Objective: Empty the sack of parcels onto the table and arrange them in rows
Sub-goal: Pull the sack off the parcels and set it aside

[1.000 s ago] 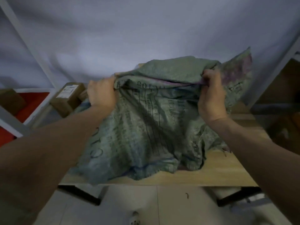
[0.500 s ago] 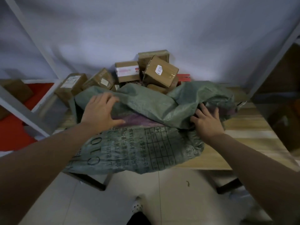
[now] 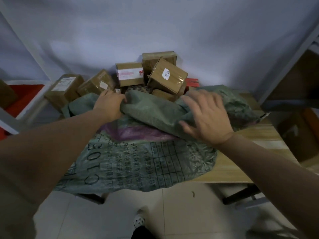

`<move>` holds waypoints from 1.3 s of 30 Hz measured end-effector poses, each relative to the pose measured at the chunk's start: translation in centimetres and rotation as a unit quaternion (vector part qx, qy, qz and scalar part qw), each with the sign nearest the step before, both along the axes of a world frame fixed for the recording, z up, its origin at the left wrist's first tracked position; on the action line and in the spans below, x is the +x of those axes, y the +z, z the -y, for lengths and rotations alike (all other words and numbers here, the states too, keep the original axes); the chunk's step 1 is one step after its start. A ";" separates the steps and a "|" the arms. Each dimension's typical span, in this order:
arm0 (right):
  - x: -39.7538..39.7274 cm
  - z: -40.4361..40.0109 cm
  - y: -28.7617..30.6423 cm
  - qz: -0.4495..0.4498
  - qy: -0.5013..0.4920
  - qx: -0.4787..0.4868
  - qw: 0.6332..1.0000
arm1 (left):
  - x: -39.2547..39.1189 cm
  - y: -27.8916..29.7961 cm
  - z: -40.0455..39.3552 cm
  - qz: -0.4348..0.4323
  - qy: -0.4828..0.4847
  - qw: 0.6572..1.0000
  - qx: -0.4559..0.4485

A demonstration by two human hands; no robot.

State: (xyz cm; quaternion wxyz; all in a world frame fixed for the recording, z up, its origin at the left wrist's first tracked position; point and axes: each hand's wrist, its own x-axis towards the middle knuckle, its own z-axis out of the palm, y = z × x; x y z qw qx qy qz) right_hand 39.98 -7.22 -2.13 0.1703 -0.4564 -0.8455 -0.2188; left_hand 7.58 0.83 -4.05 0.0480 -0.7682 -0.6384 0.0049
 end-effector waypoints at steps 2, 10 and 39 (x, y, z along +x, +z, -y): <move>-1.7 -0.5 -0.1 0.122 -0.005 -0.104 0.987 | -0.4 0.9 0.6 0.051 0.006 0.998 0.023; -3.8 -1.5 -6.1 0.187 -0.118 -0.224 0.949 | -1.2 2.0 8.5 -0.107 -0.230 0.936 0.243; -5.0 0.0 -9.8 0.214 -0.046 -0.303 0.928 | -2.3 -14.2 12.8 -0.078 0.120 0.976 -0.162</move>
